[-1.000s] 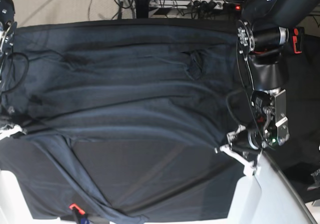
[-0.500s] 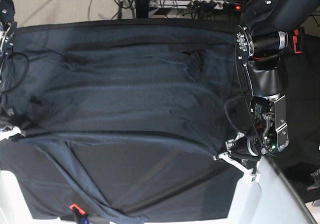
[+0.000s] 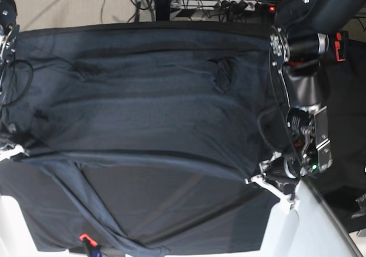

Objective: Fold the T-shirt properly

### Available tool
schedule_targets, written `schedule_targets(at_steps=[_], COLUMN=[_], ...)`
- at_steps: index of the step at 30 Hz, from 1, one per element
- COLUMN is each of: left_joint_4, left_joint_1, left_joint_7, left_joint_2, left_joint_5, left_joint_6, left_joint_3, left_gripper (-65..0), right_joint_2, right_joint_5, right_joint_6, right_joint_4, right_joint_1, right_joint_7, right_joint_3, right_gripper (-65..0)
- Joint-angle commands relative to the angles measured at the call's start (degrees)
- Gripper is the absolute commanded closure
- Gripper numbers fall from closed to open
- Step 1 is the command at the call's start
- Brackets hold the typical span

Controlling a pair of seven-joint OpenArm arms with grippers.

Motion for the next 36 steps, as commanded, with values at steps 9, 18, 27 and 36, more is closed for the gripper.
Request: schedule_targets(at_steps=[9,18,27,36], left_joint_4=[4.61,6.11,17.18,18.59], left_joint_1=[6.09,11.63,16.64,19.71], left_joint_7=[-0.73,-0.73,6.22,6.22], left_joint_2=[-0.29,-5.92,-6.10,-6.10], left_joint_5=[-1.94,-22.34,-22.60,-22.60], left_joint_6=[-0.07,-0.07,2.04,2.04], left_joint_3=[0.01,0.54,0.54,0.62], left_gripper=[0.0,0.0,0.0,0.0], right_joint_2=[1.24,1.33,1.68,1.41], right_joint_5=[0.51,0.60,0.69,0.95], right_joint_6=[0.13,0.13,0.13,0.13], right_joint_4=[0.72,2.48,2.48,7.76], right_joint_1=[0.10,-2.19,-3.42,-7.29], right_joint_7=[-1.62,-2.50,-2.50,-5.22], right_joint_3=[0.04,0.30,0.65,1.35], right_gripper=[0.0,0.0,0.0,0.0])
